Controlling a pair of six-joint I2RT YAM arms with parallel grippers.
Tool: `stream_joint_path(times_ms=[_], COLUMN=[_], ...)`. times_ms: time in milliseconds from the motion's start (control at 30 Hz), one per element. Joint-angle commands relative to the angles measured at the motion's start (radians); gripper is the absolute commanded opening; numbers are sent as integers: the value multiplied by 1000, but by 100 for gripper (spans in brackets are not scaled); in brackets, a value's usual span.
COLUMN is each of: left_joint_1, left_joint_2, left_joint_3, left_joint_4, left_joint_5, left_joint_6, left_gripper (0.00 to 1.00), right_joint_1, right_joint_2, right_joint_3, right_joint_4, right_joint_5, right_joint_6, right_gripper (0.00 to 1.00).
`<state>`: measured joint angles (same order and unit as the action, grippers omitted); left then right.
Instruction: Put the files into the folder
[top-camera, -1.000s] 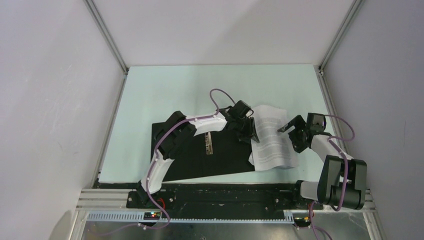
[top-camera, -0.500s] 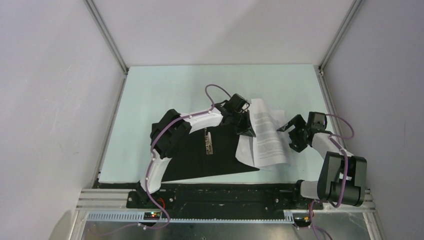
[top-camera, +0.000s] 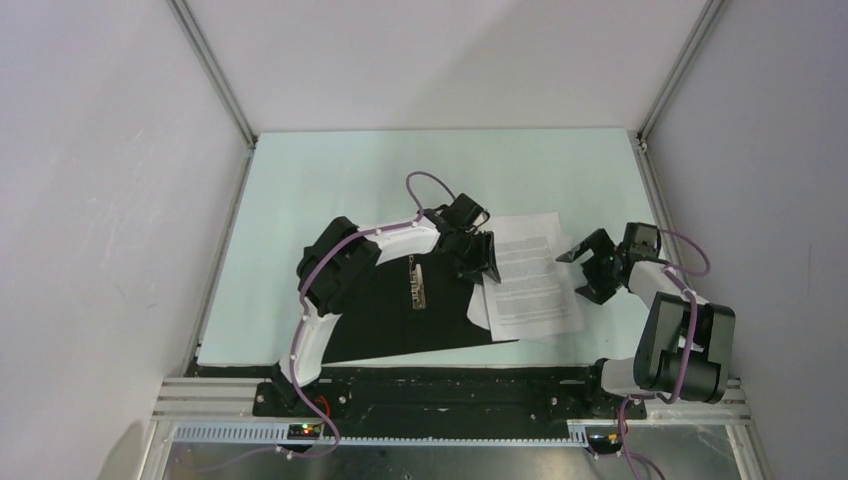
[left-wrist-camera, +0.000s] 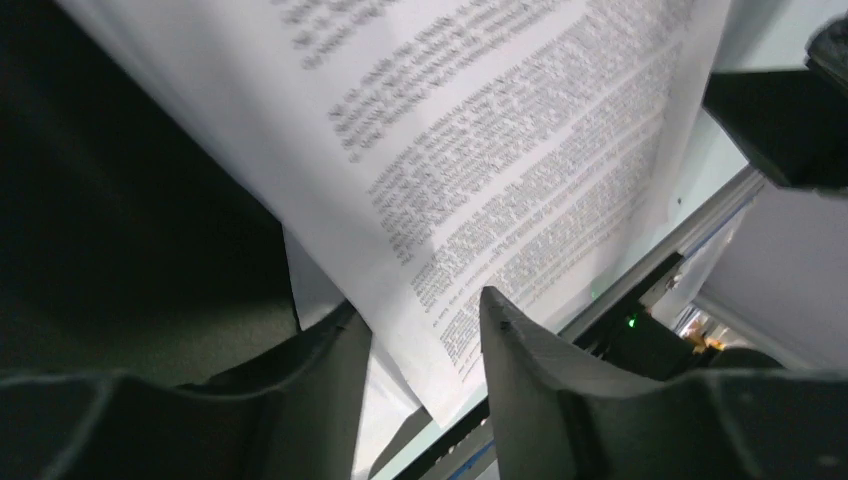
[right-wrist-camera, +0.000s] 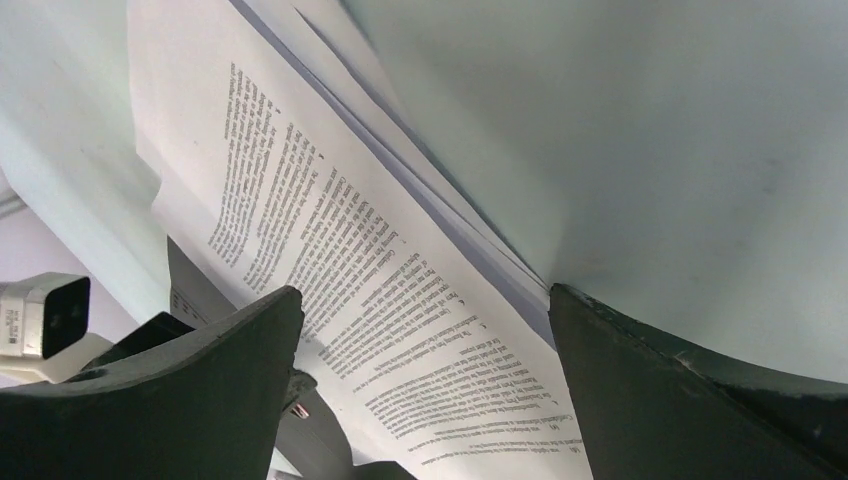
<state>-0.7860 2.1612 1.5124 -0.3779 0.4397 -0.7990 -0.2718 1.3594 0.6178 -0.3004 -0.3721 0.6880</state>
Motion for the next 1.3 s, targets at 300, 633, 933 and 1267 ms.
stream_joint_path(times_ms=[300,633,933,1267], left_joint_1=[67,18,-53,-41], left_joint_2=[-172,-145,-108,-183], left_joint_3=[-23,-158,-213,-417], left_joint_4=[-160,27,161,503], left_joint_5=[-92,-24,-77,-50], left_joint_6=[199,-18,-227,-380], left_gripper=[85,88,79,78], right_joint_1=[78,121,123,125], right_joint_2=[109,90,109,122], right_joint_3=[-2,-15,-16,-16], right_joint_4=[11,-14,-5,5], right_joint_5=[47,43,26,17], right_joint_6=[-10,14,16,8], right_gripper=[99,99,99,99])
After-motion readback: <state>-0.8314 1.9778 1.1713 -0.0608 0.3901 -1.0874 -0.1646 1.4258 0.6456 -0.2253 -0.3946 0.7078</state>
